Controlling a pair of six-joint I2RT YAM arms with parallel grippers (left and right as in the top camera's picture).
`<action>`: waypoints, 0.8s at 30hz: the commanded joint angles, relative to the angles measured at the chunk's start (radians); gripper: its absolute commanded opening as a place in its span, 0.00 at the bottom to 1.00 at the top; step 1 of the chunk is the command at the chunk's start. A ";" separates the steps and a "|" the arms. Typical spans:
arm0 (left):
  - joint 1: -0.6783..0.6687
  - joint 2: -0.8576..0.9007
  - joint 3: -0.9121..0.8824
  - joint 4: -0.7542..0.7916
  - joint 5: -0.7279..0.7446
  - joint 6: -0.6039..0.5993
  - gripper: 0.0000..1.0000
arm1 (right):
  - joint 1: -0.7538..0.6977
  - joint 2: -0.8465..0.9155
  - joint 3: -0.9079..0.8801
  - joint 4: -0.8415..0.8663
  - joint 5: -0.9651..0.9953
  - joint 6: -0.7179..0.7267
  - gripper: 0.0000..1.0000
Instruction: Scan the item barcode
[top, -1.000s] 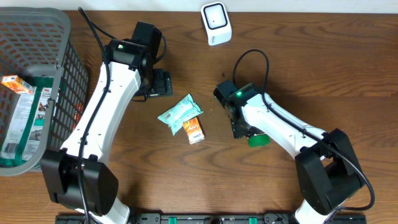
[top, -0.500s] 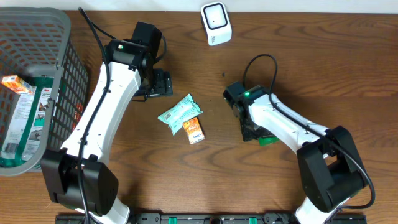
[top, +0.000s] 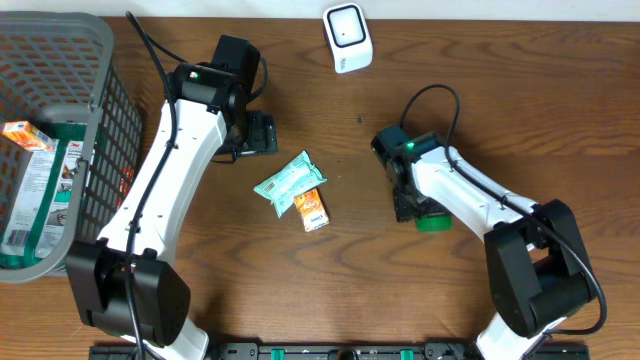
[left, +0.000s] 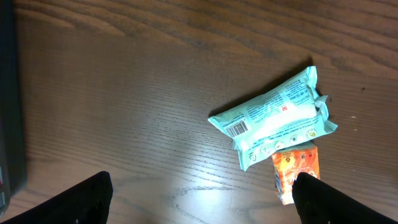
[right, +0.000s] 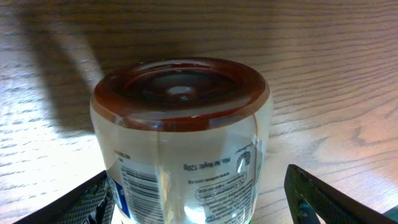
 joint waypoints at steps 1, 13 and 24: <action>0.002 0.002 0.003 -0.003 -0.009 0.002 0.93 | -0.030 -0.005 -0.008 0.000 0.000 -0.019 0.81; 0.002 0.002 0.003 -0.003 -0.009 0.002 0.93 | -0.126 -0.005 -0.008 0.026 -0.078 -0.085 0.56; 0.002 0.002 0.003 -0.003 -0.009 0.002 0.93 | -0.170 -0.005 -0.051 0.093 -0.116 -0.130 0.56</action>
